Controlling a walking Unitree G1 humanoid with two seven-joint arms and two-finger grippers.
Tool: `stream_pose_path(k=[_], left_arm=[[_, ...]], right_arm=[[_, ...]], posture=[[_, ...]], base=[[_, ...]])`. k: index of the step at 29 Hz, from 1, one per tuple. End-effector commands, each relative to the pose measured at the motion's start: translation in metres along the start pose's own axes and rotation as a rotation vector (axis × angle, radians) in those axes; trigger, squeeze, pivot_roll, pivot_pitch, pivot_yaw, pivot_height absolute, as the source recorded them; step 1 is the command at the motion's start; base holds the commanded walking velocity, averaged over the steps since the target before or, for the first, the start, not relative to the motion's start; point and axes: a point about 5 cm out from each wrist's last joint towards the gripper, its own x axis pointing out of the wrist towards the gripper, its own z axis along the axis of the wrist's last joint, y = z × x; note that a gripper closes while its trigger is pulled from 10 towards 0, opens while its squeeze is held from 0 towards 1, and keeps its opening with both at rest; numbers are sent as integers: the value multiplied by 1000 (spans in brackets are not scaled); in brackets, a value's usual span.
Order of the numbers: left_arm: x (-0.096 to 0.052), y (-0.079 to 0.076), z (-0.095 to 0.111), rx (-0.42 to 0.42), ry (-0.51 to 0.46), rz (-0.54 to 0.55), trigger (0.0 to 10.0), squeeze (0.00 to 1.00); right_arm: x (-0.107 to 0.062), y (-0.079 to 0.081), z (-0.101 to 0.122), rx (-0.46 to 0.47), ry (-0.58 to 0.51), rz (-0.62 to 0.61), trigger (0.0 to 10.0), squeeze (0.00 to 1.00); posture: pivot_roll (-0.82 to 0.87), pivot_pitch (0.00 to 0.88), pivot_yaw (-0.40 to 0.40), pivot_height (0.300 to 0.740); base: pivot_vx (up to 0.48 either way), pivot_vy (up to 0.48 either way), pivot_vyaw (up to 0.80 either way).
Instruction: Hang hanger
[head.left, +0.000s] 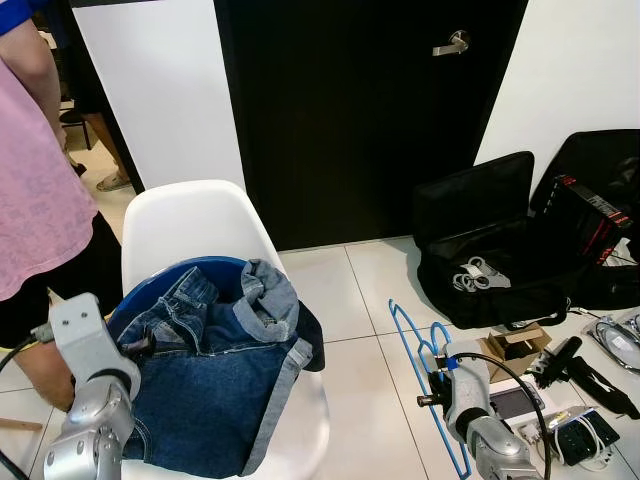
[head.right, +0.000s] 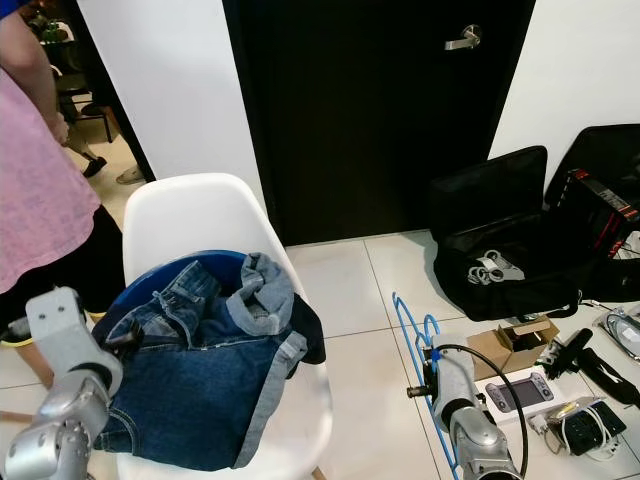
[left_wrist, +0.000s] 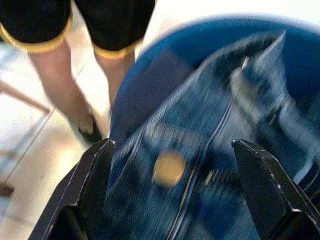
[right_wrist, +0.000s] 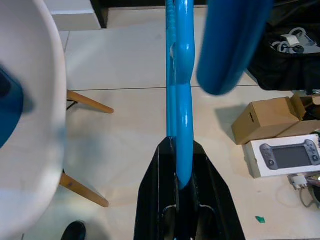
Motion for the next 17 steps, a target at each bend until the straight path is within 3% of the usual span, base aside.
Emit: stream_pose_path(k=[1, 17], left_arm=[[0, 7, -9, -17, 48, 13, 10000, 0], [-1, 6, -29, -73, 198, -45, 10000, 0]], right_arm=[[2, 1, 1, 2, 13, 0, 10000, 0], [2, 4, -7, 8, 75, -19, 10000, 0]], posture=[[-24, 64, 17, 740], [-24, 65, 14, 740]], base=[[0, 0, 0], [0, 0, 0]])
